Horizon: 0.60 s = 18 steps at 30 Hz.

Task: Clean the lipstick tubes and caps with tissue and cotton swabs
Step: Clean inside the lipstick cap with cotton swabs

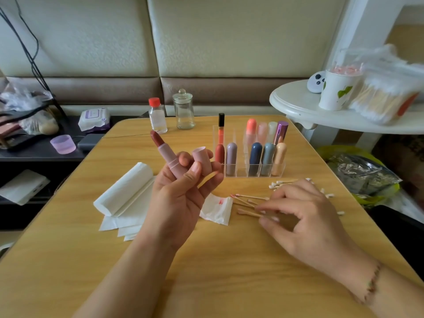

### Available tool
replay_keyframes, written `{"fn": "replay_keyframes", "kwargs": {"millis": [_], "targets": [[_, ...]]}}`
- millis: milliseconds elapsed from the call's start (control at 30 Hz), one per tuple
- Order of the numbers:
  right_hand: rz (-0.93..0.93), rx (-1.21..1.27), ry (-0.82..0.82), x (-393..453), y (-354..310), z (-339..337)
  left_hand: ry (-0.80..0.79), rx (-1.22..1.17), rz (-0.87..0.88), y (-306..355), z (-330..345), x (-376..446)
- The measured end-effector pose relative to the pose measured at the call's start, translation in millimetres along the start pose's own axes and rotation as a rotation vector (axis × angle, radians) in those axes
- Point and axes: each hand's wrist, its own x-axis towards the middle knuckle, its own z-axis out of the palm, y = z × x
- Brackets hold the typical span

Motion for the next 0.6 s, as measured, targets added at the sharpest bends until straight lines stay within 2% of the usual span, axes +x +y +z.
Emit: {"fn": "replay_keyframes", "kwargs": {"millis": [167, 233, 333, 400, 500, 600], "targets": [[-0.013, 0.049, -0.074, 13, -8, -4, 0.061, 0.026, 0.001, 0, 1, 0], [-0.034, -0.056, -0.12, 31, -14, 0, 0.082, 0.036, 0.008, 0, 2, 1], [-0.067, -0.228, -0.299, 54, -24, 10, 0.136, 0.065, 0.034, 1, 1, 2], [-0.059, -0.216, -0.36, 61, -30, 16, 0.169, 0.078, 0.05, 2, 0, 3], [0.033, -0.032, -0.297, 64, -34, 20, 0.215, 0.059, 0.049, 0, -3, 5], [0.17, 0.282, -0.132, 59, -36, 14, 0.231, -0.01, 0.034, -2, -2, 5]]}}
